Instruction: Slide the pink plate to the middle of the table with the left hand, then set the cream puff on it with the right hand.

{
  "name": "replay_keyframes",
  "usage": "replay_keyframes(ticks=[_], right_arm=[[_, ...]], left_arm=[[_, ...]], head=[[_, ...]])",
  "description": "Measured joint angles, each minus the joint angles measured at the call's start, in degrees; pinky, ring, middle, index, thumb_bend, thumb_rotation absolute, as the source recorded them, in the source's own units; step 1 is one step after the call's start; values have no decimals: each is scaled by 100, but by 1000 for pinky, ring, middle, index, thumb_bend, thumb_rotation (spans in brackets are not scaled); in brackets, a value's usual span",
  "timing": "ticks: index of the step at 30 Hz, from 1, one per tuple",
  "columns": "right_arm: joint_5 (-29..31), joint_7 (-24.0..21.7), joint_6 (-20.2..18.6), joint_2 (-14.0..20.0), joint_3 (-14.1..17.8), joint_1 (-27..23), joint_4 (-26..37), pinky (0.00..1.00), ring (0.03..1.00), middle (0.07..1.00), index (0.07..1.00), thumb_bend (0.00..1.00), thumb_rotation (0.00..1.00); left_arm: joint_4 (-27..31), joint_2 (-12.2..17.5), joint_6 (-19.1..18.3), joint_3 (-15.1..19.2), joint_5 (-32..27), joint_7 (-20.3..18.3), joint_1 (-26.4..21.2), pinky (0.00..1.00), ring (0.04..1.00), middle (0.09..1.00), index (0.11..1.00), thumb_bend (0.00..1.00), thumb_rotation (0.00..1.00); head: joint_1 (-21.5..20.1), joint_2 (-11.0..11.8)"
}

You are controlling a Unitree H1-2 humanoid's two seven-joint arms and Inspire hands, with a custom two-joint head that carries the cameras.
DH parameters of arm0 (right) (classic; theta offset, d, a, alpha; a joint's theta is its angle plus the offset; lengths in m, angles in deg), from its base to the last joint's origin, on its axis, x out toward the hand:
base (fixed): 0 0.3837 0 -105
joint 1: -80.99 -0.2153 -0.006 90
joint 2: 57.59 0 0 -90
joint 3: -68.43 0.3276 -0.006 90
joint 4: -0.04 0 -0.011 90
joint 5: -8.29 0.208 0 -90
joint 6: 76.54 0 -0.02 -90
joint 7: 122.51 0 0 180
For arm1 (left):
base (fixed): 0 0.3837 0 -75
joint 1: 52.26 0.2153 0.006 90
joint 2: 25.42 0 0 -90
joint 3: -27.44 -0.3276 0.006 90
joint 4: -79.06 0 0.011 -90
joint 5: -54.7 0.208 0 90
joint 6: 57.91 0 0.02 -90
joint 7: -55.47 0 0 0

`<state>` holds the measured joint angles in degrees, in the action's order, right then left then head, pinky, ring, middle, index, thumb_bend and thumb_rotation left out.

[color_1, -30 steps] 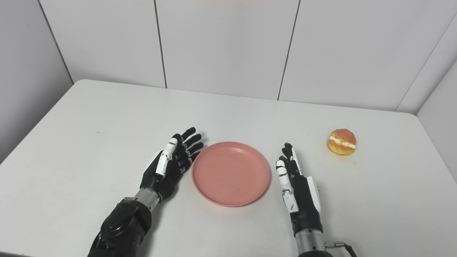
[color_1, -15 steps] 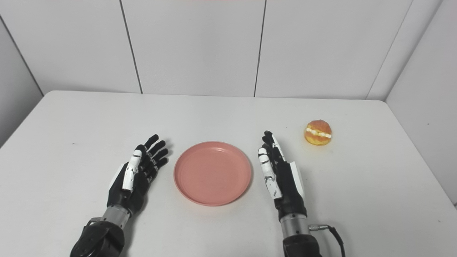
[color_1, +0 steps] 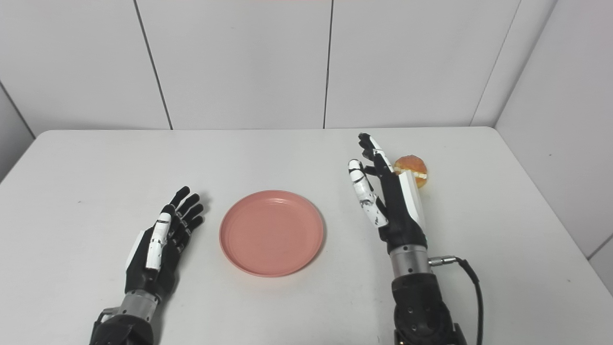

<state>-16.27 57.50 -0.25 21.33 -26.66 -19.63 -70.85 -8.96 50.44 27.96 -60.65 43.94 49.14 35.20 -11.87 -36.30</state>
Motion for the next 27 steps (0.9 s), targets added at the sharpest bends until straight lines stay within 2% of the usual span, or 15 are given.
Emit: replay_keyframes(ticks=[1,3,6,12,15,20,23,27], right_arm=[[-73,-55,-59,75,-1,-63,4,829,878,886,868,379,886],[-187,-131,-157,197,0,-145,7,808,865,880,864,401,841],[-314,-215,-284,335,17,-220,7,803,868,886,864,430,764],[-592,-354,-315,616,21,-436,-32,798,884,915,881,495,707],[-651,-396,-315,794,51,-635,-122,770,868,909,887,548,612],[-934,-477,-360,1068,71,-861,-349,698,834,911,898,621,586],[-1096,-609,-509,1158,56,-992,-517,715,857,919,910,683,512],[-1324,-702,-605,1340,39,-1155,-718,756,883,931,922,720,504]], left_arm=[[-24,17,97,-7,15,-1,13,931,926,930,909,416,955],[-65,50,258,-27,111,-4,13,935,925,929,908,435,949],[-101,72,332,-56,199,-4,28,926,916,922,903,444,922],[-115,74,635,-68,230,-9,104,909,905,911,896,437,899],[-96,83,644,-68,220,-17,131,917,910,917,908,421,908],[-90,97,649,-50,103,-51,150,943,923,930,922,405,950],[-94,126,685,-54,87,-136,158,949,926,929,919,399,950],[-93,162,690,-51,6,-170,172,953,924,929,914,394,947]], head=[[-9,87],[-9,123],[-105,211],[-202,246],[-360,325],[-448,343],[-544,369],[-615,387]])
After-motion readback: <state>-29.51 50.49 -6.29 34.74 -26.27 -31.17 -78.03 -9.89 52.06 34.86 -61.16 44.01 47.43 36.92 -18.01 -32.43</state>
